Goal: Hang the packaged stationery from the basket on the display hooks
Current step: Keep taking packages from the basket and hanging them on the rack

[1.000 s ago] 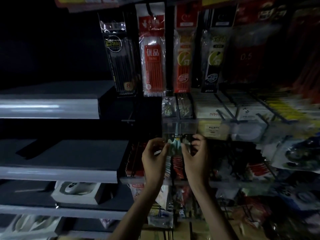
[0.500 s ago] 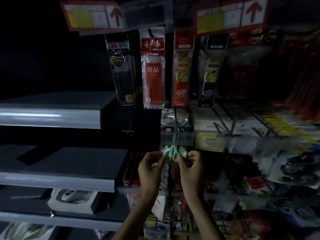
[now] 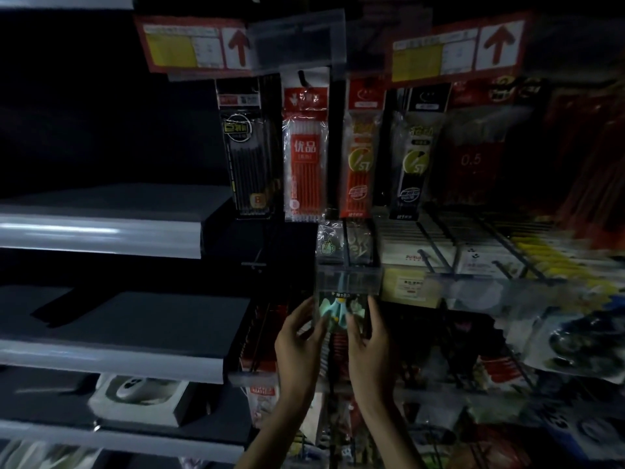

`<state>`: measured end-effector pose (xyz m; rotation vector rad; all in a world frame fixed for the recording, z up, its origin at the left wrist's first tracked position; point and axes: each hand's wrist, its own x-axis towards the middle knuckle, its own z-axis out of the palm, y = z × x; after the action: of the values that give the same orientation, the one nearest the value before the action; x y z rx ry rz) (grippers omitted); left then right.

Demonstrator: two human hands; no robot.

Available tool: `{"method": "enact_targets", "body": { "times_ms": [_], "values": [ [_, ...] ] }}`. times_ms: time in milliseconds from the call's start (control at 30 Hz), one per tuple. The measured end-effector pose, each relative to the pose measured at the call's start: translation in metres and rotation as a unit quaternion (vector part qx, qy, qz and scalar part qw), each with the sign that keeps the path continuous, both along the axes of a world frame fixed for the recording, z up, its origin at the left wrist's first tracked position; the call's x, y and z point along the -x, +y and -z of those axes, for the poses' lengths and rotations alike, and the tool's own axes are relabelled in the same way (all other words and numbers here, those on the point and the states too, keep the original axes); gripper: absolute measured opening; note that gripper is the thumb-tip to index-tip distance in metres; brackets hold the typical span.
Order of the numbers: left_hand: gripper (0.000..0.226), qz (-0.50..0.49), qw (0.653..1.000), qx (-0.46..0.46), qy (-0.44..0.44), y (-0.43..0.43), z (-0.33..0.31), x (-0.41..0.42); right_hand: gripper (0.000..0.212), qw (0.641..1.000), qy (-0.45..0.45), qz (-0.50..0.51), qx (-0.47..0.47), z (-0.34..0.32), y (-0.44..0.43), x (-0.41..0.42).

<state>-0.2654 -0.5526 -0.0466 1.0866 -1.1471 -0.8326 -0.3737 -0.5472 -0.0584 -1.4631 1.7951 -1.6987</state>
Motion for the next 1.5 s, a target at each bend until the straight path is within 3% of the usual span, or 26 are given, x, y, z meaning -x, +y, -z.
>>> {"method": "enact_targets", "body": {
  "times_ms": [200, 533, 867, 1100, 1233, 1500],
  "values": [
    [0.039, 0.001, 1.000, 0.005, 0.008, 0.006, -0.002, 0.005, 0.057, 1.000, 0.008, 0.007, -0.001, 0.002, -0.003, -0.001],
    [0.035, -0.009, 1.000, 0.005, -0.025, 0.006, 0.009, 0.004, 0.072, 1.000, -0.007, 0.021, -0.021, 0.007, -0.002, 0.004],
    [0.040, 0.001, 0.999, -0.019, -0.050, 0.032, 0.006, -0.024, 0.047, 0.997, -0.066, 0.041, -0.014, 0.003, 0.045, 0.001],
    [0.025, -0.004, 0.979, -0.005, -0.204, 0.092, 0.019, -0.091, 0.037, 0.991, 0.012, -0.123, -0.058, -0.001, 0.099, -0.035],
    [0.026, -0.069, 0.959, -0.076, -0.263, 0.145, 0.038, -0.160, 0.045, 0.959, 0.086, -0.249, -0.105, 0.002, 0.119, -0.087],
    [0.039, -0.245, 0.835, -0.284, -0.403, 0.296, 0.111, -0.318, 0.054, 0.838, 0.197, -0.486, -0.153, 0.054, 0.135, -0.274]
  ]
}}
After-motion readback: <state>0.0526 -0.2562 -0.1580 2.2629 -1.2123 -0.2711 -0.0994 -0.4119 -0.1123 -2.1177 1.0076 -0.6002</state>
